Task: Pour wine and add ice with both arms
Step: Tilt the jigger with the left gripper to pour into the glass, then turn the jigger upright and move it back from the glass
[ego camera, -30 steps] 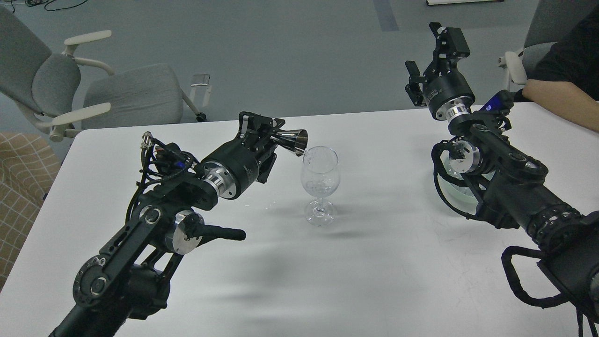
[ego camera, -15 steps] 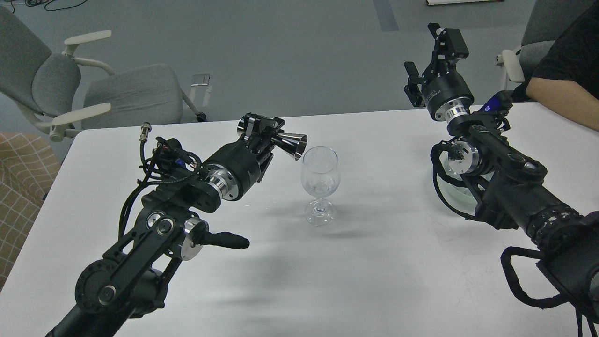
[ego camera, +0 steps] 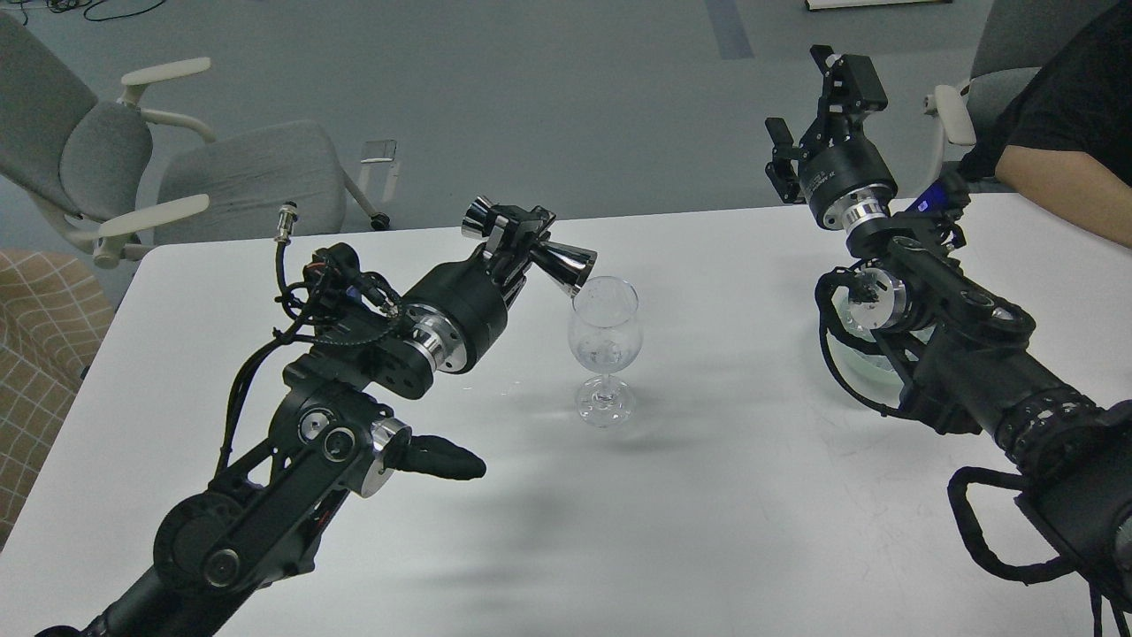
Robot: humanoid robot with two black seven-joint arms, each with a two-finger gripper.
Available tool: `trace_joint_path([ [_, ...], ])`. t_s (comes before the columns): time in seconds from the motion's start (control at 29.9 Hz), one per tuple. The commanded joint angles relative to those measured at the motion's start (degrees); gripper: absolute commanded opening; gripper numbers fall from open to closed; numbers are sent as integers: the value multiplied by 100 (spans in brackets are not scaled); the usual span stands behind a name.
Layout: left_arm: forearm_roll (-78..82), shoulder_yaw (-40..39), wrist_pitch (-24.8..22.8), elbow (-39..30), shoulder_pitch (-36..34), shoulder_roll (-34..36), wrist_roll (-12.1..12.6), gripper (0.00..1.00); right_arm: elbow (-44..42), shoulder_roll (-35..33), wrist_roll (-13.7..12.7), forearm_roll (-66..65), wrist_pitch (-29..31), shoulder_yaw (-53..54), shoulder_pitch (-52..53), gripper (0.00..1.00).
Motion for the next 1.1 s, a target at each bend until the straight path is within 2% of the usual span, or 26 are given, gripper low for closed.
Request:
trace_joint_path([
  [0.0, 261, 2, -87, 0, -63, -7, 0, 0, 0, 7, 0, 0, 0, 0, -3, 100],
  [0.27, 1201, 55, -509, -8, -80, 142, 0, 0, 0, -1, 0, 0, 0, 0, -3, 100],
  [0.57, 1088, -33, -492, -96, -89, 125, 0, 0, -9, -1, 0, 0, 0, 0, -3, 100],
  [0.87, -1881, -1218, 36, -88, -27, -139, 0, 3, 0, -36, 0, 0, -9, 0, -3, 100],
  [1.07, -4146, -2719, 9, 18, 297, -104, 0, 7, 9, -45, 0, 0, -9, 0, -38, 100],
])
